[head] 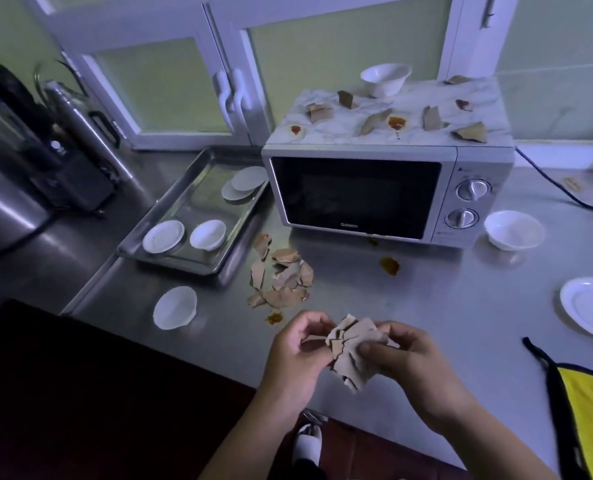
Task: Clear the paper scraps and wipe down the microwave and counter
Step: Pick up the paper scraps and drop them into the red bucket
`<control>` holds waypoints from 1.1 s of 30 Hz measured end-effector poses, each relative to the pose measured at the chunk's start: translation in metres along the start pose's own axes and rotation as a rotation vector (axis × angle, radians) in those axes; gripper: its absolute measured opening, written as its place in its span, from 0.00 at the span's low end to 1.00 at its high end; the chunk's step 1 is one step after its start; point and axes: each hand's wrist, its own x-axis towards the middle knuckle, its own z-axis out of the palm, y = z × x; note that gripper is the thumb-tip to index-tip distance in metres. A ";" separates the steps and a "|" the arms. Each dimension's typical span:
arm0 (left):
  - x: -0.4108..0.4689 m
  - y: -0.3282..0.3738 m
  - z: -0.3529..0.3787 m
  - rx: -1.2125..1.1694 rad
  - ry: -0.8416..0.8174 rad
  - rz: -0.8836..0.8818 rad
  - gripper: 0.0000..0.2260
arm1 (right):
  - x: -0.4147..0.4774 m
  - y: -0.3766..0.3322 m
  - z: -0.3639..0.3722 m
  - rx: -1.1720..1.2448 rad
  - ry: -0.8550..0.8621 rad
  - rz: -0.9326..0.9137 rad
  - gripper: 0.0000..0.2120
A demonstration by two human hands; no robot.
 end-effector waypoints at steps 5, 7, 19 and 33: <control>-0.020 -0.003 0.023 0.011 -0.199 -0.123 0.13 | -0.027 0.003 -0.037 -0.036 0.063 0.003 0.09; -0.020 -0.002 0.034 0.003 -0.319 -0.184 0.19 | -0.040 0.003 -0.054 -0.038 0.080 -0.009 0.08; -0.019 -0.038 0.185 0.448 -0.721 -0.158 0.11 | -0.145 0.039 -0.152 0.235 0.552 -0.081 0.19; -0.090 -0.190 0.276 0.772 -1.210 -0.509 0.12 | -0.274 0.168 -0.155 0.502 1.312 0.160 0.13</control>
